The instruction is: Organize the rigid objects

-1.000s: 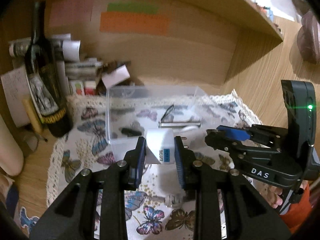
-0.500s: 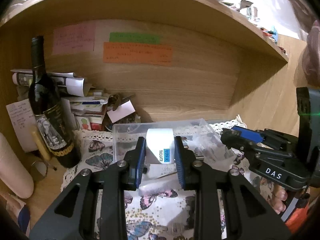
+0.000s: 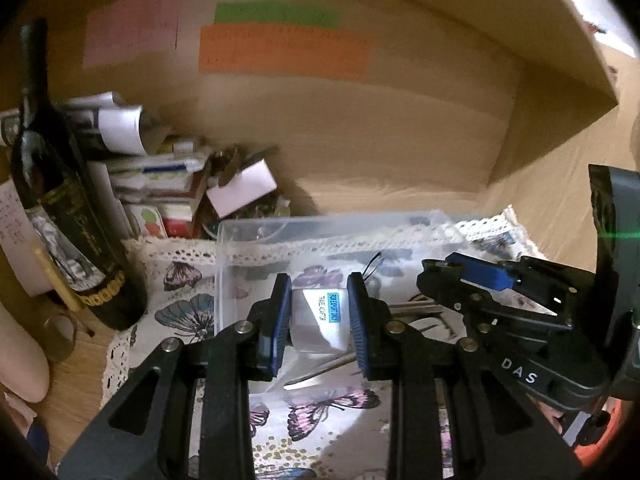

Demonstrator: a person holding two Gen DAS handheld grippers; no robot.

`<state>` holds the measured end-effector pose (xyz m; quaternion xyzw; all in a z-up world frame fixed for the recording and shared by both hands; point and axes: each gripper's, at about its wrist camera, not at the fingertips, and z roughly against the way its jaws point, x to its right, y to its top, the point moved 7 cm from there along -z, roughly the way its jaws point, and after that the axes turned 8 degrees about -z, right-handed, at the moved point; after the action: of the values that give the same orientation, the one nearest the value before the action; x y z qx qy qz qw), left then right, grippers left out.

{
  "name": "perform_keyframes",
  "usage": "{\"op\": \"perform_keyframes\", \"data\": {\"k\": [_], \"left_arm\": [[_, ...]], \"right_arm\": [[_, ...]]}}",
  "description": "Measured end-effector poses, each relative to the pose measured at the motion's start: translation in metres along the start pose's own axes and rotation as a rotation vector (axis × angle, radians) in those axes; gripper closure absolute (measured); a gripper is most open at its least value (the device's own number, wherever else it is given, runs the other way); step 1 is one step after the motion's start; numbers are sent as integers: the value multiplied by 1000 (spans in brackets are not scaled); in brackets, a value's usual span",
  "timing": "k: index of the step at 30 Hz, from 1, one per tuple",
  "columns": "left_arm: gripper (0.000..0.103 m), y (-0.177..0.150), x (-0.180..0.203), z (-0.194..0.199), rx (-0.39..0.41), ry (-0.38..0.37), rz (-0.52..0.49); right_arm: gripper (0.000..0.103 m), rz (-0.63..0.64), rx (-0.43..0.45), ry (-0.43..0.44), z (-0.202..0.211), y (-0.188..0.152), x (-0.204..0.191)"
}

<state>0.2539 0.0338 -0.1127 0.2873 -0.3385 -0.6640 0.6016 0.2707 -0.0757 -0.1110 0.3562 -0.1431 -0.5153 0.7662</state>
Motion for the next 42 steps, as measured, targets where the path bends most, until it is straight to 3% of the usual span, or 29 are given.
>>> {"op": "perform_keyframes", "data": {"k": [11,18,25,26,30,32,34,36,42], "left_arm": [[75,-23,-1,-42,-112,-36,9],[75,-21,2,-39,-106,-25,-13],[75,-11,2,-16,-61,-15,-13],[73,-10,2,-10,-52,-15,-12],[46,-5,1,16,2,4,-9],[42,-3,1,29,32,24,-19],[37,-2,1,43,56,38,-27],[28,-4,0,53,73,47,-30],[13,-21,-1,71,71,65,-46]], "right_arm": [[73,-24,-98,36,-37,-16,3],[72,-19,-96,36,-36,-14,2],[62,-26,-43,26,-17,-3,5],[62,-24,-31,22,-12,-1,6],[58,-11,14,15,9,4,4],[46,2,43,6,22,6,3],[41,7,70,0,34,5,2],[39,10,86,-4,45,3,1],[34,19,108,-13,68,-10,-6]]}}
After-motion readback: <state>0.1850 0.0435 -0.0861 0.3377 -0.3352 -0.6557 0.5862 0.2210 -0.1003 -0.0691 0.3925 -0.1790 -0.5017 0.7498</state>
